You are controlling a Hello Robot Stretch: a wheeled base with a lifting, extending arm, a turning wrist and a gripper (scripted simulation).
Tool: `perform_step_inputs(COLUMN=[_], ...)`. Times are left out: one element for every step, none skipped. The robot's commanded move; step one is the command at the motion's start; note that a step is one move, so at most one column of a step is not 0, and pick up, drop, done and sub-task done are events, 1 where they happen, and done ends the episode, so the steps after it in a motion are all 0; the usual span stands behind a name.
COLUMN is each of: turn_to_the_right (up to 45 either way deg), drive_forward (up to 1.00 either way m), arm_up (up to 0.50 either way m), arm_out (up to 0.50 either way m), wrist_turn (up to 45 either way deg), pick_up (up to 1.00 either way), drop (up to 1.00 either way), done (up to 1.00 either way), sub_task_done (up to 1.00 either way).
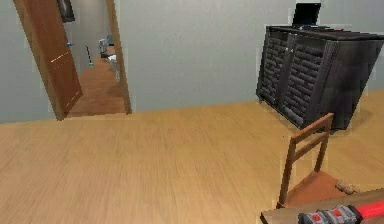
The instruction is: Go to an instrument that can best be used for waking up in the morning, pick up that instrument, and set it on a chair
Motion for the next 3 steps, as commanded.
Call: perform_step_inputs(turn_to_the_right=[0.0, 0.0, 0.0], drive_forward=[0.0, 0.0, 0.0], arm_up=[0.0, 0.0, -0.3], arm_out=[0.0, 0.0, 0.0], wrist_turn=[45.0, 21.0, 0.0], pick_up=[0.0, 0.0, 0.0], drop=[0.0, 0.0, 0.0], done=[0.0, 0.0, 0.0], sub_task_done=[0.0, 0.0, 0.0])
